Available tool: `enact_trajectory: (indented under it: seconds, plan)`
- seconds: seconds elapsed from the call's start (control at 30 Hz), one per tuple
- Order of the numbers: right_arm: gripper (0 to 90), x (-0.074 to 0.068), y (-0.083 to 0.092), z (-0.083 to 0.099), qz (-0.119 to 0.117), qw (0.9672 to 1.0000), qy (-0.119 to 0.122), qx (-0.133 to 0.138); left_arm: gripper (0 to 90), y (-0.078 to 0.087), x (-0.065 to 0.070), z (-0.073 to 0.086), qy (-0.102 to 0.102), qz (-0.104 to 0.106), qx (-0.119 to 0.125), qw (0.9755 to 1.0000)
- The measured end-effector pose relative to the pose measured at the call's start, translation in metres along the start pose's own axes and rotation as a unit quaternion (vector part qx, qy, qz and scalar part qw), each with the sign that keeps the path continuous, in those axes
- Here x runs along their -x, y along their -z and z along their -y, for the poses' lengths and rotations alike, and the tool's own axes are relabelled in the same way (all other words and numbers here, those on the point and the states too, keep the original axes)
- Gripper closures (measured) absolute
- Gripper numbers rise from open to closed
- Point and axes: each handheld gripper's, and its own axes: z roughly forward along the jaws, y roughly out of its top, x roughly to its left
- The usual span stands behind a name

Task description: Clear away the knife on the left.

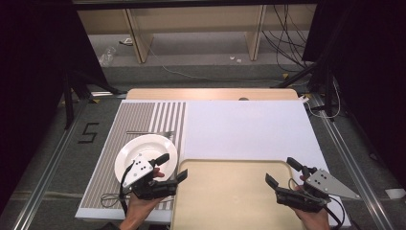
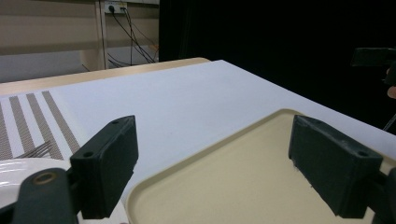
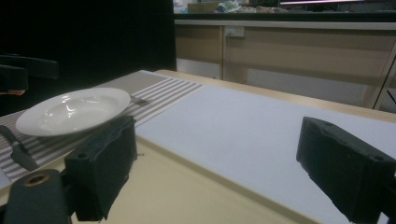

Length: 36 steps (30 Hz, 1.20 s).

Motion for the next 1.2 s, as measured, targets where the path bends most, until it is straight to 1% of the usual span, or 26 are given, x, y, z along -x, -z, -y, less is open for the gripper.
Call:
enact_trajectory:
  seconds: [0.17, 0.23, 0.4, 0.5, 0.6, 0.73, 0.77, 0.8, 0.83, 0.87, 0.9, 0.93, 0.97, 1.03, 1.17, 1.2]
  plan:
    - [12.9, 0.000, 0.000, 0.000, -0.003, 1.0000, -0.002, 0.002, 15.6, 0.000, 0.000, 0.000, 0.000, 0.000, 0.000, 1.0000]
    - [12.9, -0.001, 0.000, -0.001, -0.005, 1.0000, -0.004, 0.003, 15.6, 0.001, -0.001, -0.002, -0.006, -0.002, -0.002, 1.0000]
    - [12.9, -0.001, 0.001, -0.001, -0.007, 0.9999, -0.004, 0.006, 15.6, 0.007, -0.004, -0.007, -0.010, -0.007, -0.001, 0.9999]
    - [12.9, -0.001, 0.001, -0.001, -0.009, 0.9999, -0.005, 0.008, 15.6, 0.007, -0.005, -0.008, -0.015, -0.009, -0.006, 0.9998]
    - [12.9, -0.001, 0.001, -0.001, -0.011, 0.9999, -0.007, 0.009, 15.6, 0.005, -0.005, -0.007, -0.014, -0.006, -0.018, 0.9997]
    - [13.0, -0.001, 0.001, -0.001, -0.013, 0.9999, -0.005, 0.009, 15.6, 0.003, -0.004, -0.007, -0.025, -0.002, -0.031, 0.9992]
    - [13.0, -0.001, 0.001, -0.001, -0.013, 0.9999, -0.005, 0.009, 15.6, 0.004, -0.003, -0.008, -0.033, -0.002, -0.038, 0.9987]
    - [13.0, -0.002, 0.001, -0.001, -0.014, 0.9998, -0.006, 0.009, 15.6, 0.004, -0.003, -0.010, -0.048, -0.005, -0.048, 0.9977]
    - [13.0, -0.001, 0.001, -0.001, -0.015, 0.9998, -0.005, 0.008, 15.6, 0.005, -0.003, -0.011, -0.055, -0.007, -0.050, 0.9972]
    - [13.0, -0.001, 0.001, -0.001, -0.015, 0.9998, -0.005, 0.008, 15.7, 0.007, -0.003, -0.013, -0.068, -0.007, -0.055, 0.9962]
    - [13.0, -0.001, 0.001, -0.001, -0.015, 0.9998, -0.004, 0.008, 15.8, 0.008, -0.003, -0.014, -0.071, -0.005, -0.058, 0.9958]
    - [13.0, -0.001, 0.001, -0.001, -0.015, 0.9998, -0.004, 0.007, 15.8, 0.008, -0.003, -0.014, -0.071, -0.005, -0.058, 0.9958]
    - [13.0, -0.001, 0.001, -0.001, -0.016, 0.9998, -0.005, 0.007, 15.6, 0.010, -0.005, -0.017, -0.071, 0.002, -0.067, 0.9952]
    - [13.0, -0.001, 0.001, -0.001, -0.016, 0.9998, -0.005, 0.008, 15.6, 0.012, -0.007, -0.018, -0.071, 0.007, -0.074, 0.9947]
    - [13.0, -0.002, 0.001, -0.002, -0.018, 0.9998, -0.004, 0.009, 15.7, 0.011, -0.008, -0.018, -0.066, 0.010, -0.091, 0.9936]
    - [13.0, -0.002, 0.001, -0.002, -0.018, 0.9998, -0.004, 0.008, 15.7, 0.011, -0.008, -0.018, -0.066, 0.011, -0.097, 0.9930]
